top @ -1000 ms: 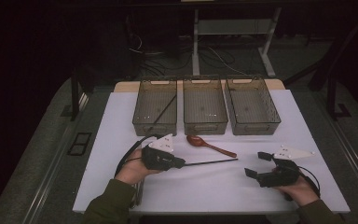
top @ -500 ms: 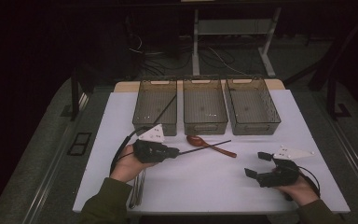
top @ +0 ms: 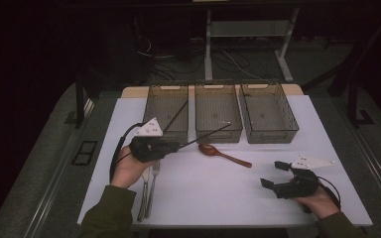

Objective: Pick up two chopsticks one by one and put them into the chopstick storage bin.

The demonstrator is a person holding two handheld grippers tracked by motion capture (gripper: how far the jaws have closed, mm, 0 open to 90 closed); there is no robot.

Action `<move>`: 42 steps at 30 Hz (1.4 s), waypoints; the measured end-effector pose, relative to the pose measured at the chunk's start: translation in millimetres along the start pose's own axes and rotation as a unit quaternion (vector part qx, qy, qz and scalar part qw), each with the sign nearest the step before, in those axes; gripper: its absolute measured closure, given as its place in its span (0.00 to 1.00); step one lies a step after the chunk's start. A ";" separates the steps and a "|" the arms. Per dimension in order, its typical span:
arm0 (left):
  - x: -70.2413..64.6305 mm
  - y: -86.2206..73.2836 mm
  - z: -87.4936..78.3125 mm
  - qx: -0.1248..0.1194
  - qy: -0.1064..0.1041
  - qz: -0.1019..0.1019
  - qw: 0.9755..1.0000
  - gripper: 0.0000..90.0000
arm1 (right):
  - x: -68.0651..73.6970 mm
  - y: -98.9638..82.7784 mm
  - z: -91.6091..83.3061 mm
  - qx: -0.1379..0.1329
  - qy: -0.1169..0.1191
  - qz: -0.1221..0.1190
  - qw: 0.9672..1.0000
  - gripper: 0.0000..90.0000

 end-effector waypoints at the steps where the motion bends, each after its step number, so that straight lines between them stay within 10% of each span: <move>1: 3.4 2.3 -1.4 -0.003 0.007 -0.003 1.000 0.95 | -0.2 0.2 -0.1 0.000 0.000 0.000 1.000 0.12; 16: 70.5 24.4 -21.0 -0.005 0.095 -0.055 0.994 0.95 | -0.7 1.2 -0.4 -0.003 0.000 0.006 1.000 0.12; 27: 112.1 24.0 -23.9 0.002 0.158 -0.097 0.983 0.95 | -2.1 1.5 -0.3 -0.006 -0.003 0.008 1.000 0.12; 42: 145.1 -8.1 -4.4 0.089 0.199 -0.145 0.965 0.95 | -2.6 2.7 -1.5 -0.009 -0.001 0.008 1.000 0.12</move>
Point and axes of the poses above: each handheld gripper's, and its own axes: z roughly forward along the jaws, y roughly out of its top, x roughly to its left, the point moved 10 cm from there along z, roughly forward along the jaws, and after that the axes turned 2 degrees about -x, right-handed, at the moved point
